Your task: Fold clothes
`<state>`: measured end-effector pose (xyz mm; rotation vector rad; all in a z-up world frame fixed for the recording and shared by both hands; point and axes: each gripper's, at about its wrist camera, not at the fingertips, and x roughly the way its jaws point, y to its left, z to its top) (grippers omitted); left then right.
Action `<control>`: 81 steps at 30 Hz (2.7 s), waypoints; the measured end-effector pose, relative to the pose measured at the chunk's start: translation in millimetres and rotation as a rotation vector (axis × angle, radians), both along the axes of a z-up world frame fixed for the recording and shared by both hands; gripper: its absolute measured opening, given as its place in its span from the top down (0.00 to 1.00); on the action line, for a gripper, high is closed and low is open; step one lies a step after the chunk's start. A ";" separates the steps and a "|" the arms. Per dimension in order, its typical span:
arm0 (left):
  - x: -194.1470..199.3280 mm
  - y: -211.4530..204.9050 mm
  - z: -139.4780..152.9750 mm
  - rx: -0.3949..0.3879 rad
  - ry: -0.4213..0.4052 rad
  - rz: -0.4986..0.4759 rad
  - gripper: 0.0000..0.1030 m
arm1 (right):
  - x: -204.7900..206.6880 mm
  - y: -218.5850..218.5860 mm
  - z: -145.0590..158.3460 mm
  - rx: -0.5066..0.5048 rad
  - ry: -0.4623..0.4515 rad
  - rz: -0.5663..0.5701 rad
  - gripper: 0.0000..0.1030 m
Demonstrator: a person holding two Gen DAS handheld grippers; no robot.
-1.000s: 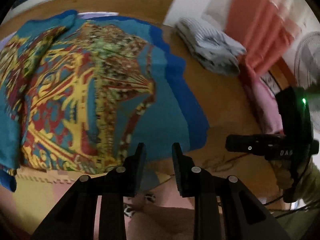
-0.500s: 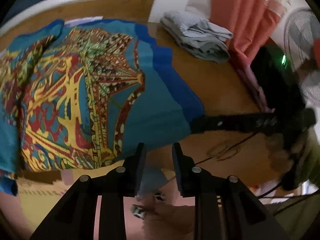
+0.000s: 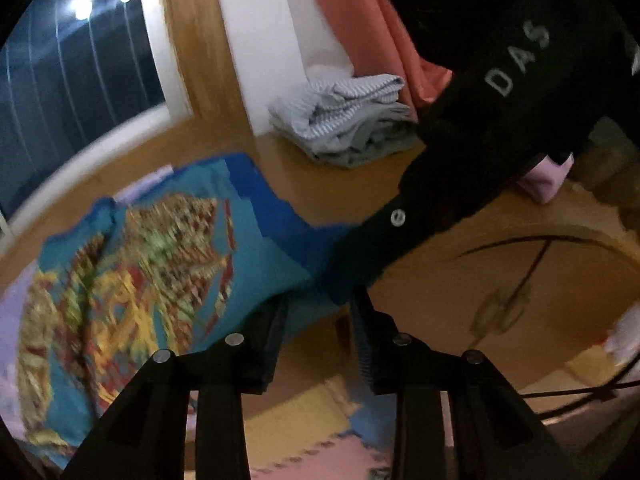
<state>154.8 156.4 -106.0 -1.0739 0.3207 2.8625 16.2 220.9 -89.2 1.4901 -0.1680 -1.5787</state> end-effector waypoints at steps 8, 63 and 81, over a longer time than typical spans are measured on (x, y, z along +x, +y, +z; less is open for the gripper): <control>24.9 15.9 12.2 -0.147 0.082 0.008 0.68 | -11.4 -0.2 5.6 0.051 0.028 0.049 0.99; 4.6 -93.3 97.6 0.516 0.144 0.521 0.99 | -267.9 -153.2 29.0 0.177 0.316 -0.072 0.98; 133.6 -338.8 68.1 0.645 0.255 0.889 0.99 | -109.4 -494.6 97.5 0.096 0.587 0.241 0.98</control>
